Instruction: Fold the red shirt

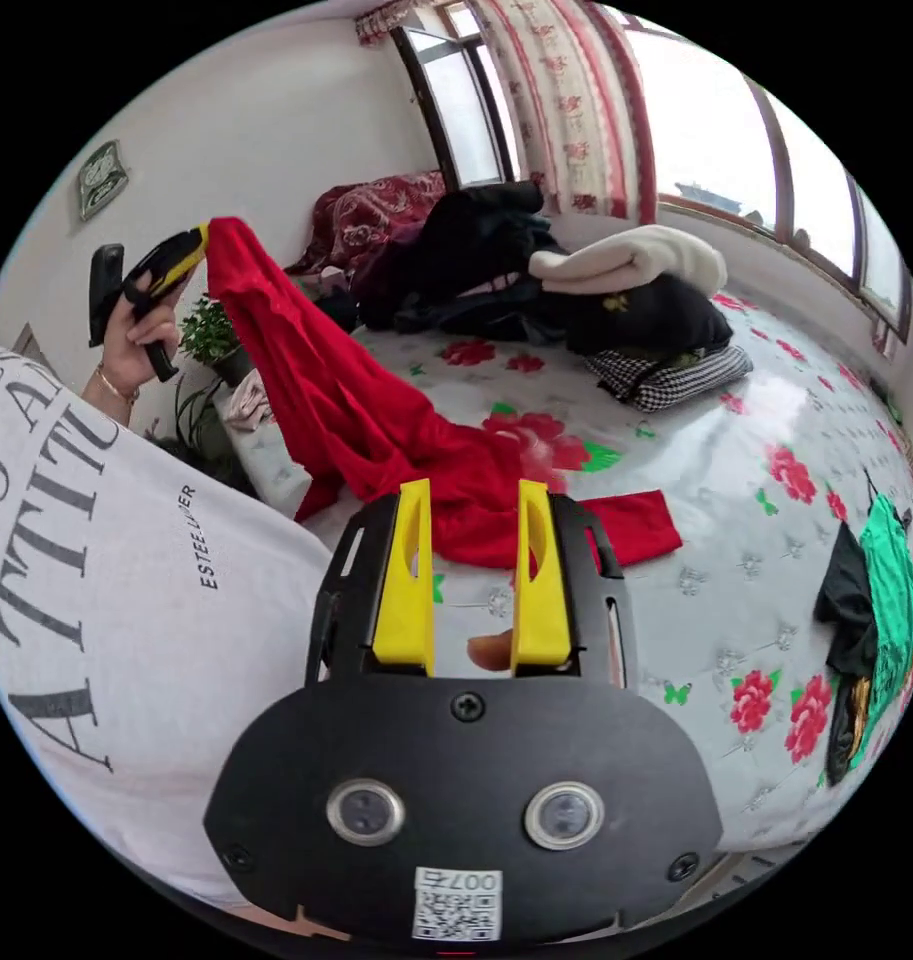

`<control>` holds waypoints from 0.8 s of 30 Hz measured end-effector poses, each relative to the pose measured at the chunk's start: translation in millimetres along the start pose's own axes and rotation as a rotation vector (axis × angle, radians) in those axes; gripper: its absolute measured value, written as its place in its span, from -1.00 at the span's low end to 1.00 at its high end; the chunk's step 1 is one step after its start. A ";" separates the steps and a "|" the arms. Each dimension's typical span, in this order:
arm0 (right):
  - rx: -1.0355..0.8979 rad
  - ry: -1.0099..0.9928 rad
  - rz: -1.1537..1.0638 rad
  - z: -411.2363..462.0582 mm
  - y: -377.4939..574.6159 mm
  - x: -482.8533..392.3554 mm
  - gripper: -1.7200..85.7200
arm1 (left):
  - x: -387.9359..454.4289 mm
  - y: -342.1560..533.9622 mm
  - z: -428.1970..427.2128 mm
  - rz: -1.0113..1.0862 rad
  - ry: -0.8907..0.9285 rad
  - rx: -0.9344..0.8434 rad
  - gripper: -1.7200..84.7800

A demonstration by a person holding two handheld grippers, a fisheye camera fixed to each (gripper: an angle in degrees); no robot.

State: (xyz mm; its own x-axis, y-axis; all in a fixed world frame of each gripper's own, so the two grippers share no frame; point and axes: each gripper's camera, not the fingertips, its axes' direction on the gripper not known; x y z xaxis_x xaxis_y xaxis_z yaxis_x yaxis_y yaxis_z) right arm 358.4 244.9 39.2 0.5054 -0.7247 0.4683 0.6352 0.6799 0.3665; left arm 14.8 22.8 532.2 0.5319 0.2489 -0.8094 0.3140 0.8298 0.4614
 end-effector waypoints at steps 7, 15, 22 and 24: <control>-0.106 -0.292 -0.276 94.4 -45.2 -57.1 -0.71 | 18.0 4.8 -15.3 -0.006 -0.088 0.014 -0.98; -0.045 -0.156 -0.134 103.0 -72.8 -54.2 -0.81 | 30.0 15.9 -33.3 -0.012 -0.220 0.002 -0.98; 0.469 0.150 -0.096 -141.3 -16.5 -61.9 -0.84 | 66.2 18.7 -62.5 0.075 -0.221 0.129 -0.98; 0.568 0.304 -0.162 -192.9 -4.9 -91.8 -0.84 | 96.5 7.4 -71.2 0.199 -0.218 0.221 -0.98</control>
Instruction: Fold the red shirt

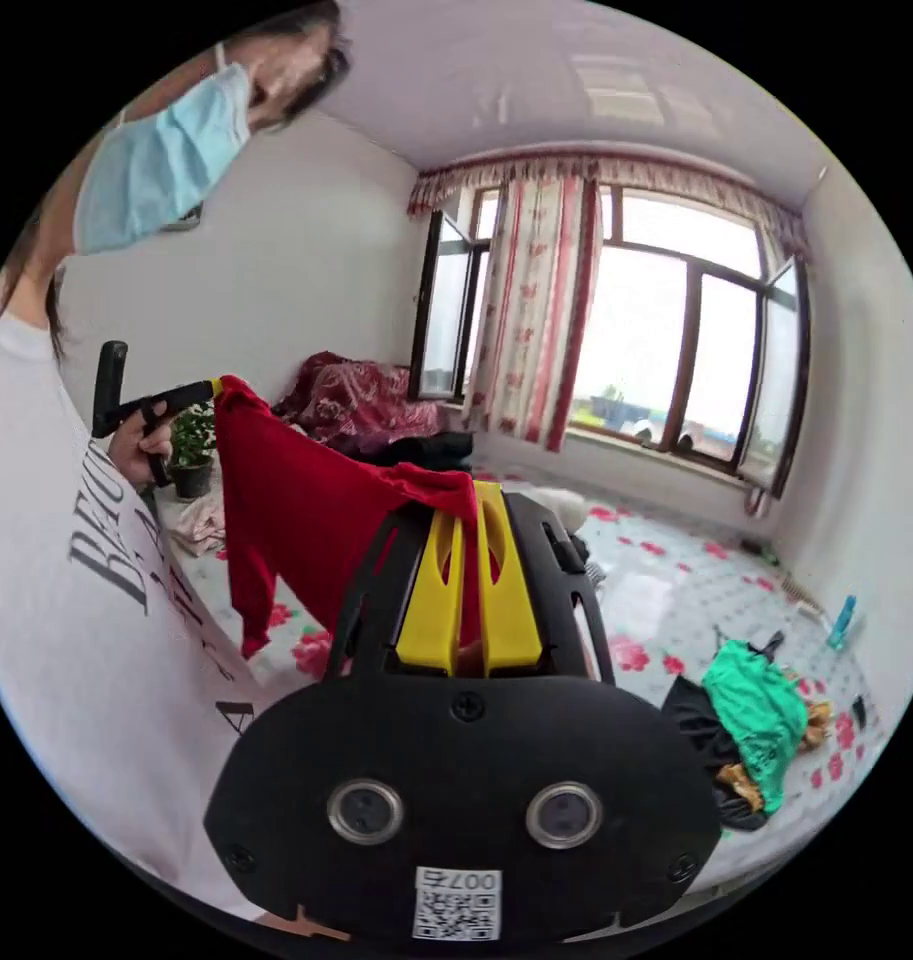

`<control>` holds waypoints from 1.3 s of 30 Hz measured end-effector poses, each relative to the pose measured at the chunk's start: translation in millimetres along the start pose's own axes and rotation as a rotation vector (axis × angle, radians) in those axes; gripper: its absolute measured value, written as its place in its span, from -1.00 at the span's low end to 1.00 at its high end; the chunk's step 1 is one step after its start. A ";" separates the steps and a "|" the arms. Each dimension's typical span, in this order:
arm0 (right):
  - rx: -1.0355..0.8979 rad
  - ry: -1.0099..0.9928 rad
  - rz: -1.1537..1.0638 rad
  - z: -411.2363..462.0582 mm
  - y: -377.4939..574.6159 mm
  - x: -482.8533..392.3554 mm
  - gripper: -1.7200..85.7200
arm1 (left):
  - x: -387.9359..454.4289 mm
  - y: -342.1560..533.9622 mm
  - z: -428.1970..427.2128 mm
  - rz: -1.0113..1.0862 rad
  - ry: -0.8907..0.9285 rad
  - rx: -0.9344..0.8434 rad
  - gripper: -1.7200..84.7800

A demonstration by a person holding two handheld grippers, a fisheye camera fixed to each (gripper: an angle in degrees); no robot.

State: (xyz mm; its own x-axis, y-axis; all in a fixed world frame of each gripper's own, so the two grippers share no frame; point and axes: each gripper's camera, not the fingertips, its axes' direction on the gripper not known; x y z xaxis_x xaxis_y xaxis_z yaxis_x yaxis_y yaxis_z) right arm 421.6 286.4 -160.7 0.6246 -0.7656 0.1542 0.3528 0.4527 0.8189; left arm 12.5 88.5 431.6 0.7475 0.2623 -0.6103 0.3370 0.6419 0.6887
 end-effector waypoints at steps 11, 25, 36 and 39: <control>0.233 0.280 -0.261 15.4 -96.0 -0.9 -0.85 | 4.8 -95.1 90.5 0.181 -0.096 0.217 -0.97; -0.730 0.062 0.283 266.5 110.9 127.2 -0.80 | -116.1 136.6 363.0 -0.449 -0.147 -0.740 -0.81; -1.056 -0.113 0.368 304.5 194.9 75.4 -0.84 | -33.7 216.6 433.1 -0.332 -0.078 -1.086 -0.77; -1.056 -0.082 0.259 321.1 181.3 62.3 -0.90 | -42.9 226.3 468.2 -0.260 -0.125 -1.209 -0.93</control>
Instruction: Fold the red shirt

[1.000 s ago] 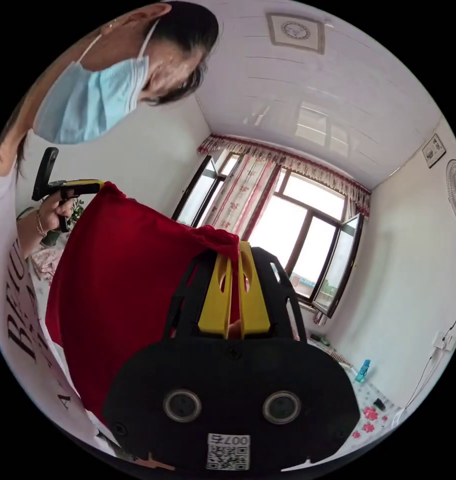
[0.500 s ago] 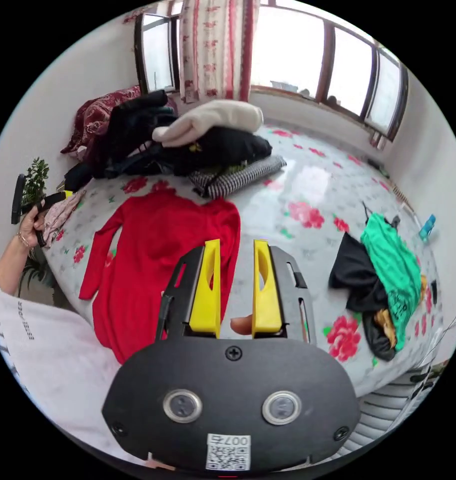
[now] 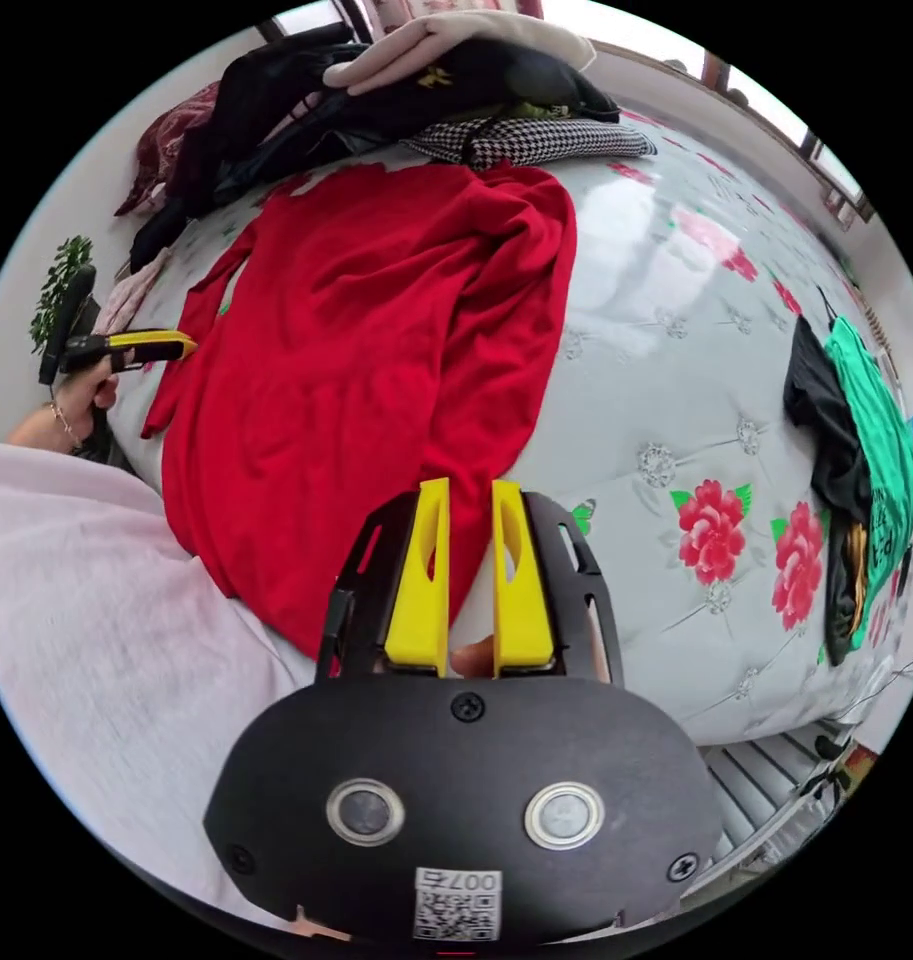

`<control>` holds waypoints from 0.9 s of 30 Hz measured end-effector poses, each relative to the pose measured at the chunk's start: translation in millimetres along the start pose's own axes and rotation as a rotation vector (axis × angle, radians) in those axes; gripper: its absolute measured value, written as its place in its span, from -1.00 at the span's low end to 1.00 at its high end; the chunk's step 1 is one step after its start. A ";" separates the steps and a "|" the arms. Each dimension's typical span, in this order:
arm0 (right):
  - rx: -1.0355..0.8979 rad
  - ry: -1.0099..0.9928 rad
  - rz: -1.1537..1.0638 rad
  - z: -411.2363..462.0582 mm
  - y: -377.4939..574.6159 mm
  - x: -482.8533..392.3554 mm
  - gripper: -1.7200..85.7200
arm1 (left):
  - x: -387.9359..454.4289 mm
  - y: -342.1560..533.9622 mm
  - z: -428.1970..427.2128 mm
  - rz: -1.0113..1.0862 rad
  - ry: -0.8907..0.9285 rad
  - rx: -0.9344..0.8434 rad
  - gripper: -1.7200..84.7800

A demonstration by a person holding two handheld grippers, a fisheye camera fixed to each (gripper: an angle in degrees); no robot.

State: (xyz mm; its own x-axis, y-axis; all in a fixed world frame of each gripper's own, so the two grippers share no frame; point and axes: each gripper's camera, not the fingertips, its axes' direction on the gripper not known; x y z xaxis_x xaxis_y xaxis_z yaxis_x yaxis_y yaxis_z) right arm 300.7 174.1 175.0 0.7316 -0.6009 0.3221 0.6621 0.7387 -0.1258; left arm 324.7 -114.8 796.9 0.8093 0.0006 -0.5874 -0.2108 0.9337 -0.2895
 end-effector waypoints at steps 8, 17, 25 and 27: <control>0.098 0.532 0.270 -108.9 -41.7 143.9 -0.92 | -146.0 -10.8 -32.2 -0.120 -0.425 -0.156 -0.97; 0.273 0.090 0.356 -151.5 3.3 124.5 -0.83 | -171.7 78.8 -138.4 -0.191 -0.111 0.209 -0.85; 0.108 -0.122 0.083 -69.5 58.6 -65.0 -0.80 | -7.8 122.4 -91.9 0.389 0.279 0.117 -0.75; 0.041 -0.101 0.078 -55.5 64.4 -82.0 -0.81 | 14.3 128.9 -86.9 0.482 0.276 0.104 -0.76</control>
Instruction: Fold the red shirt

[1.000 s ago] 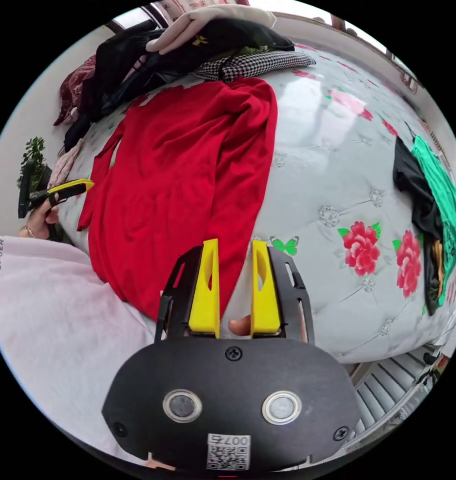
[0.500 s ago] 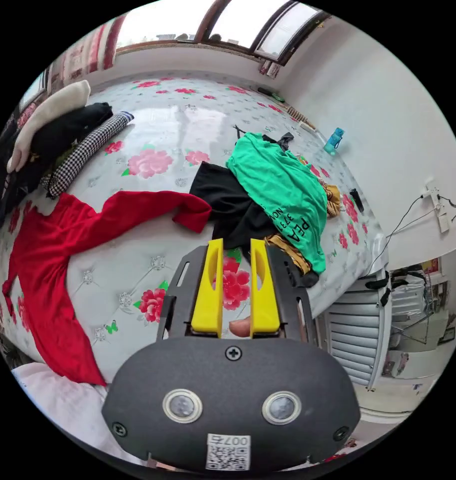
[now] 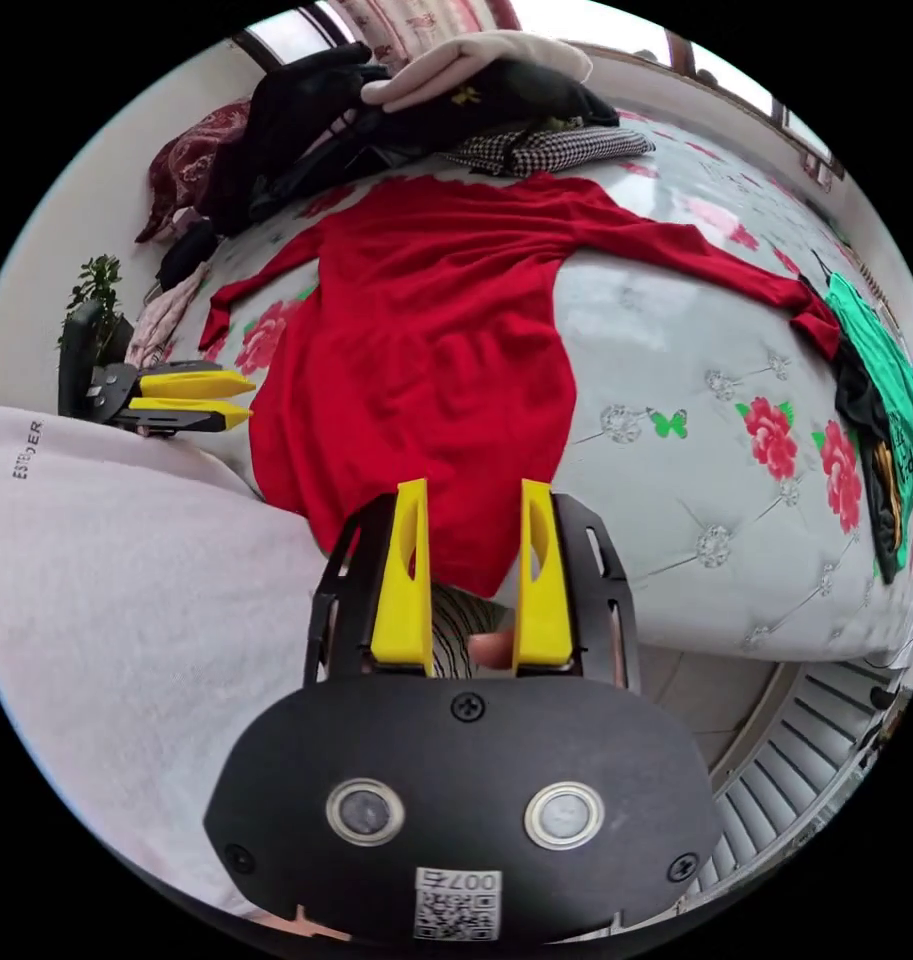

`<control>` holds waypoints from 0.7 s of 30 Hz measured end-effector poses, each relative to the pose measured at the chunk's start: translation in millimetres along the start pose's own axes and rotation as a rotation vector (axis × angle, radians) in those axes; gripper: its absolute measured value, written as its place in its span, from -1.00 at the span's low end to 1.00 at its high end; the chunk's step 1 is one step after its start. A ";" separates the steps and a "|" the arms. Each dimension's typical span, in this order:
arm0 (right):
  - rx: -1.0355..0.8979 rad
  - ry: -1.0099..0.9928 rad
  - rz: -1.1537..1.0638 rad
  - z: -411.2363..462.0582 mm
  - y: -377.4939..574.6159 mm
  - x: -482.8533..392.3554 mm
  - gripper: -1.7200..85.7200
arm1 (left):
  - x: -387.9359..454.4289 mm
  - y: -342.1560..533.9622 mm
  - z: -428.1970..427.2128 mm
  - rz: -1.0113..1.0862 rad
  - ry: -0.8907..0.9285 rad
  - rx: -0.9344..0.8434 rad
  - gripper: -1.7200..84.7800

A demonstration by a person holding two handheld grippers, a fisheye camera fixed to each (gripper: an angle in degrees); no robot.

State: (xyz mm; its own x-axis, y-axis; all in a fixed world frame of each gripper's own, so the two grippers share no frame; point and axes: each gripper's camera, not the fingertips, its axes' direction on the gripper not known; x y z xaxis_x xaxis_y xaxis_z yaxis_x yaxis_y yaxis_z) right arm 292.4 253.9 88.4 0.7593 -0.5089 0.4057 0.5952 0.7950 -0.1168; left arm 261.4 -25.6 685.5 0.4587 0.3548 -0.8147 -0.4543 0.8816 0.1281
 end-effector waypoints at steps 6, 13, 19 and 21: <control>-0.083 0.165 0.012 7.7 7.4 -14.1 -0.93 | 20.6 -3.7 8.7 0.192 -0.063 -0.094 -0.96; 0.236 -0.243 0.063 -125.8 16.1 40.4 -0.95 | -76.3 36.2 -141.1 -0.218 0.250 0.248 -0.96; 0.346 -0.131 0.009 -148.2 -37.2 66.1 -0.92 | -77.4 -31.3 -148.5 -0.338 -0.046 0.313 -0.82; 0.266 -0.133 0.021 -132.5 -52.0 80.2 -0.90 | -83.9 -41.4 -140.3 -0.423 -0.136 0.290 -0.81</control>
State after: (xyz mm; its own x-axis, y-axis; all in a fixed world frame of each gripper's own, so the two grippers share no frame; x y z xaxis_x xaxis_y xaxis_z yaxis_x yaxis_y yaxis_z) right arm 357.2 128.1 6.9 0.7188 -0.4576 0.5234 0.4767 0.8724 0.1080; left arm 134.5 -135.5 669.2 0.6599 -0.0308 -0.7507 0.0136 0.9995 -0.0291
